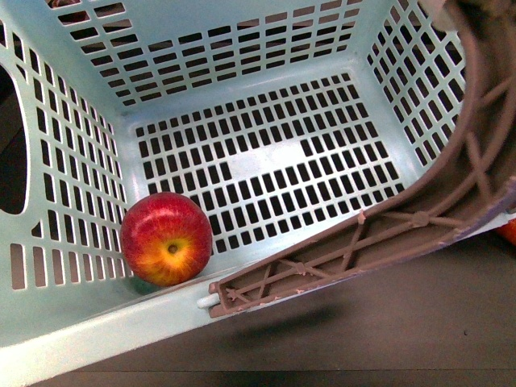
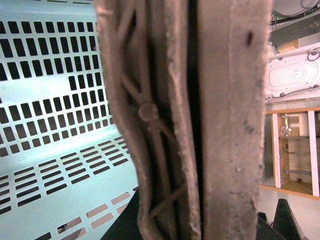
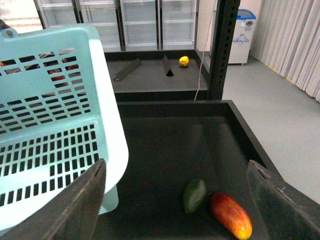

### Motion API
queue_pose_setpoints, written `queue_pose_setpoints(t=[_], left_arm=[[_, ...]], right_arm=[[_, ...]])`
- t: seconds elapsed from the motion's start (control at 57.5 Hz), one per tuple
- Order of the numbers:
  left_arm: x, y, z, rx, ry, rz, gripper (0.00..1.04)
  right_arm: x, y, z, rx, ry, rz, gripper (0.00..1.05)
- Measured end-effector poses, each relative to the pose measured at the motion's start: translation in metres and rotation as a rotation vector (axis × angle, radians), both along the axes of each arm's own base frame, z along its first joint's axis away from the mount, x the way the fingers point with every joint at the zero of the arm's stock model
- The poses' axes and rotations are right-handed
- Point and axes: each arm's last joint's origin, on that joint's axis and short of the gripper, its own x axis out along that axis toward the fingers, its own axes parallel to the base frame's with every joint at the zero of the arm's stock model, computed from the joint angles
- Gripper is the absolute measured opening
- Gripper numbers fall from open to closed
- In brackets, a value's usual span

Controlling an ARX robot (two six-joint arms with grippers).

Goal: Pick apple with right arm and hold basket with left

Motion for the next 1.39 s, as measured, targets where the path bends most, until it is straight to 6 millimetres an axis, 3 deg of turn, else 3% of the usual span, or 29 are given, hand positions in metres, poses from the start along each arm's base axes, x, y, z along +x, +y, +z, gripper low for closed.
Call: queue_pose_setpoints(t=[0.035,0.139,0.33,0.539,0.643,0.922,1.113,1.391], left_arm=[[0.0,0.0,0.0,0.0,0.0,0.0,0.16],[0.0,0.0,0.0,-0.002,-0.004,0.008,0.16],[0.015,0.007,0.006,-0.194,-0.069,0.266,0.16],[0.04,0.047,0.004,-0.27,-0.023,0.482,0.16],[0.059,0.098,-0.013,-0.271,0.004,0.694,0.16],[0.09,0.179,-0.04,-0.281,0.045,1.051,0.16],[0.113,0.203,-0.062,-0.3,0.102,1.132,0.16],[0.132,0.212,-0.088,-0.325,0.152,1.195,0.16]], right_arm=[[0.0,0.0,0.0,0.0,0.0,0.0,0.97],[0.0,0.0,0.0,0.0,0.0,0.0,0.96],[0.0,0.0,0.0,0.0,0.0,0.0,0.96],[0.0,0.0,0.0,0.0,-0.001,0.0,0.96],[0.0,0.0,0.0,0.0,-0.001,0.0,0.96],[0.0,0.0,0.0,0.0,-0.001,0.0,0.96],[0.0,0.0,0.0,0.0,0.0,0.0,0.96],[0.0,0.0,0.0,0.0,-0.001,0.0,0.96]])
